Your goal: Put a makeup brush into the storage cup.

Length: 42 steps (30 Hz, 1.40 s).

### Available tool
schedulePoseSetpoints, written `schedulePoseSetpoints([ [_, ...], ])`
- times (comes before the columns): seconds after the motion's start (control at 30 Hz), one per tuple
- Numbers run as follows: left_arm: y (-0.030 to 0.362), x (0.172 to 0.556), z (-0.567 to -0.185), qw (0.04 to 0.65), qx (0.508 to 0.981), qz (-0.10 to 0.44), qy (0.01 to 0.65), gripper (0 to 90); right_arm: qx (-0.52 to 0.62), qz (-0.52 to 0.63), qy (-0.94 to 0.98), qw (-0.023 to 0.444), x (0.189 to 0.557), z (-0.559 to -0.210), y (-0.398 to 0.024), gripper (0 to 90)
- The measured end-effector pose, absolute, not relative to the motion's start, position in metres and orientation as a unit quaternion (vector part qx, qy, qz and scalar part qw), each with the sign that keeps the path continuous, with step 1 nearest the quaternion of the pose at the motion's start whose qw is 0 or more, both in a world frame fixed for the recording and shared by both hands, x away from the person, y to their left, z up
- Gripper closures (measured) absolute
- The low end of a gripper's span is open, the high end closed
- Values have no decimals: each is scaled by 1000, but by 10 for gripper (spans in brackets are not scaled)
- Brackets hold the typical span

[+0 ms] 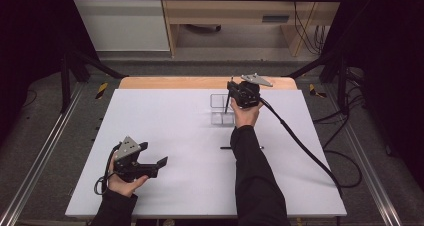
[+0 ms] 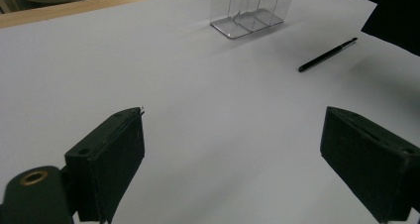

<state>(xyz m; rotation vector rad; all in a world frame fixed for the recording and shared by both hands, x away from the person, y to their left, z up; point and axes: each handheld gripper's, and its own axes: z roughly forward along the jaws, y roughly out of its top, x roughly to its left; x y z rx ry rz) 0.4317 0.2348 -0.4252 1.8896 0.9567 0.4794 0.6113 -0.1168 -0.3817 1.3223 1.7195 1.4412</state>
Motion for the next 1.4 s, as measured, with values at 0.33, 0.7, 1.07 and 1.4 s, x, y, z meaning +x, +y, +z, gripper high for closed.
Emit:
schedulePoseSetpoints([
  [0.33,235,432,-425,465,770,196,390,94,494,522,646,259,610,-398,-116,835],
  [0.7,234,432,-426,464,771,195,390,94,491,507,663,250,606,-409,-114,749],
  [1.07,233,432,-426,462,772,196,389,94,465,524,673,236,581,-390,-122,405],
  [1.4,234,431,-425,463,772,197,389,94,436,534,691,217,546,-376,-141,269],
])
